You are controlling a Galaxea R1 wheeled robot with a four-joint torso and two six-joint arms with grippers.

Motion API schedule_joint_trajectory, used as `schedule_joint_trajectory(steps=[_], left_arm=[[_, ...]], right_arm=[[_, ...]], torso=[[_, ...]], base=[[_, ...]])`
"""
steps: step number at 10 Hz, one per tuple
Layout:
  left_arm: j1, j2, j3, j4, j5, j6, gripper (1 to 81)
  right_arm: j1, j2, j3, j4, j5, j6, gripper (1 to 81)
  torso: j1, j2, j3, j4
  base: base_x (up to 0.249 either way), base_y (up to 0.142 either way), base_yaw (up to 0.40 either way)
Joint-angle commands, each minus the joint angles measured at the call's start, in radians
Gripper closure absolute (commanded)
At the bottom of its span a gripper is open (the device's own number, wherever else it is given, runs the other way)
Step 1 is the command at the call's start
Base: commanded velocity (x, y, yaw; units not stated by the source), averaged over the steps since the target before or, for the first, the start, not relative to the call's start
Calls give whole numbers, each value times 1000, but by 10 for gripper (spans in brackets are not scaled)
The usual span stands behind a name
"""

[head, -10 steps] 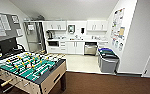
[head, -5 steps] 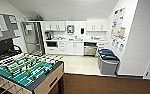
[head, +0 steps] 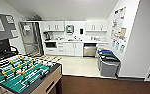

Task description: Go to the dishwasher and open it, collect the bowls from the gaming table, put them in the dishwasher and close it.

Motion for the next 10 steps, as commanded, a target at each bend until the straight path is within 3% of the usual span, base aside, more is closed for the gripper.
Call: schedule_joint_trajectory(steps=[1,7,10], left_arm=[[-47,-20,1,10,37,-2,811],[-47,-20,1,11,37,-2,811],[-47,-20,1,13,37,-2,811]], right_arm=[[43,-30,10,-9,-60,-3,811],[42,-30,9,-9,-60,-3,811],[42,-29,7,-9,-60,-3,811]], torso=[[0,0,0,0],[0,0,0,0],[0,0,0,0]], base=[[182,0,0],[183,0,0],[183,-62,0]])
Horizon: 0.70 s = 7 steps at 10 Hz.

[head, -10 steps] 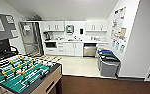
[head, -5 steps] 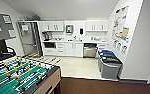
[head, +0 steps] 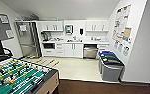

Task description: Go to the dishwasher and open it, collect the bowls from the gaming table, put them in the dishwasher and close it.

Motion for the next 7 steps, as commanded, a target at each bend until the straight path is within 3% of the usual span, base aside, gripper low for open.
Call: schedule_joint_trajectory(steps=[1,7], left_arm=[[-48,-18,3,13,35,-2,811],[-49,-16,3,14,35,-2,811]], right_arm=[[43,-27,9,-9,-60,-3,811],[46,-27,9,-9,-60,-3,811]], torso=[[0,0,0,0],[0,0,0,0]], base=[[183,-63,0],[188,-63,0]])
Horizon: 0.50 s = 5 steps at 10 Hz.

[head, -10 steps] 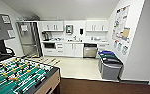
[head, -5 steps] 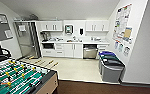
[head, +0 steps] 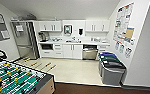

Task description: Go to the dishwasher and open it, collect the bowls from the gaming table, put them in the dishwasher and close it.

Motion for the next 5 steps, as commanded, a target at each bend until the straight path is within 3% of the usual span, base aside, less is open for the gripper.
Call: schedule_joint_trajectory(steps=[1,5], left_arm=[[-49,-17,1,14,36,-2,811],[-51,-15,1,14,36,-2,811]], right_arm=[[48,-28,11,-9,-61,-3,811],[49,-27,11,-9,-61,-3,811]], torso=[[0,0,0,0],[0,0,0,0]], base=[[191,-62,0],[191,-62,0]])
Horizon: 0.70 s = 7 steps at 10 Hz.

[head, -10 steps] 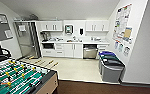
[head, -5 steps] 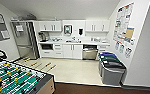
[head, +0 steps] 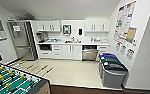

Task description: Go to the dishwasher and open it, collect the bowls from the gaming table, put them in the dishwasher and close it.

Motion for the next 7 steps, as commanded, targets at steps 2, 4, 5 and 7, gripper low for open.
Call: schedule_joint_trajectory(steps=[2,4,5,7], left_arm=[[-50,-17,1,12,36,-1,811],[-50,-15,1,12,36,-1,811],[-50,-15,1,12,36,-1,811],[-50,-15,1,14,36,-1,811]], right_arm=[[50,-26,8,-9,-61,-3,811],[52,-26,8,-9,-59,-5,811],[53,-26,9,-11,-61,-5,811],[55,-24,9,-20,-61,-3,811]], torso=[[0,0,0,0],[0,0,0,0],[0,0,0,0],[0,0,0,0]], base=[[191,-30,0],[191,-30,0],[191,-60,0],[191,0,0]])
